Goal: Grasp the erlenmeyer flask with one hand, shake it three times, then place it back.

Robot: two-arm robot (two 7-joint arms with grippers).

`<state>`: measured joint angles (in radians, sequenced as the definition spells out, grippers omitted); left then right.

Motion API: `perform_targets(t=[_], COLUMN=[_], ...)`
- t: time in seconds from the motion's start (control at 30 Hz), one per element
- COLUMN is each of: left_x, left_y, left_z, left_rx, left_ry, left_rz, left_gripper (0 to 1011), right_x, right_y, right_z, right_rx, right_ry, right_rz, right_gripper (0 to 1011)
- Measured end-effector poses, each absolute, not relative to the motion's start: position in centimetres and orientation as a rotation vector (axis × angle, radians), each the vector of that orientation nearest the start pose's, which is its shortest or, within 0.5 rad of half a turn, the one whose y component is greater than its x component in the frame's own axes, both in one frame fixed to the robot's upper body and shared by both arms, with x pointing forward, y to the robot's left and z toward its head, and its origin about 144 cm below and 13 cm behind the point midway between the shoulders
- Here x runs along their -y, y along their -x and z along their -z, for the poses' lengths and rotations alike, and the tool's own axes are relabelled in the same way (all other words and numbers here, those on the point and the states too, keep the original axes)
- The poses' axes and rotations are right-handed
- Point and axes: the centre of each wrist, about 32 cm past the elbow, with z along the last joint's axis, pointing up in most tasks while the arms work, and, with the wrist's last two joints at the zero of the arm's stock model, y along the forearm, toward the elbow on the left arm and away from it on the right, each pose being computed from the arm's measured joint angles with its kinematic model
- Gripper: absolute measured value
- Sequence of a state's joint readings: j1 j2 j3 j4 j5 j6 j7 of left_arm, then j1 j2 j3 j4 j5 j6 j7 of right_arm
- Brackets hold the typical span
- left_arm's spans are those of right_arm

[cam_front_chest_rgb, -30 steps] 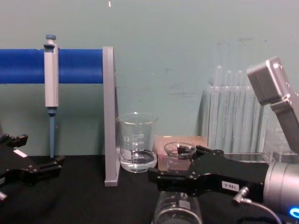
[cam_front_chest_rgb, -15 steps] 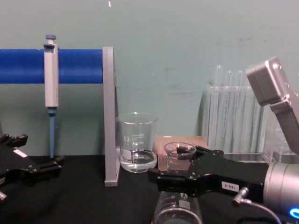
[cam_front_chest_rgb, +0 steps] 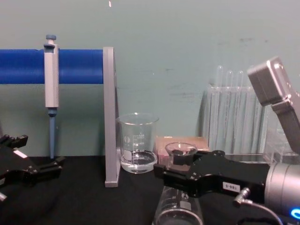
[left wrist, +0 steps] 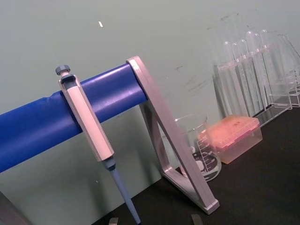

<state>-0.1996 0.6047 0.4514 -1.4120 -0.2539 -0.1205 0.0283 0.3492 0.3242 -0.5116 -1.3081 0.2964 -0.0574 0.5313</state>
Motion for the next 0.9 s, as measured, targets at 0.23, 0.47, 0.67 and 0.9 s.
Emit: perform_targets(t=[0.23, 0.47, 0.67, 0.9], left_x=[-30.97, -30.97, -30.97, -30.97], left_y=[-48.86, -48.86, -48.86, -48.86], left_z=[-113.98, -113.98, -113.97, -113.98], left_rx=[0.285, 0.285, 0.285, 0.285], left_ry=[-0.304, -0.304, -0.305, -0.304], left_rz=[-1.248, -1.248, -1.248, -1.248], left_gripper=[1001, 1001, 1001, 1001], right_x=[20.25, 20.25, 20.28, 20.37], right_y=[-52.97, -52.97, -52.96, -52.89], right_z=[-114.98, -114.98, -114.99, -115.95], right_rx=[0.076, 0.075, 0.074, 0.092], right_ry=[0.132, 0.132, 0.129, 0.104], right_rz=[0.652, 0.652, 0.653, 0.656], right_gripper=[453, 453, 453, 453])
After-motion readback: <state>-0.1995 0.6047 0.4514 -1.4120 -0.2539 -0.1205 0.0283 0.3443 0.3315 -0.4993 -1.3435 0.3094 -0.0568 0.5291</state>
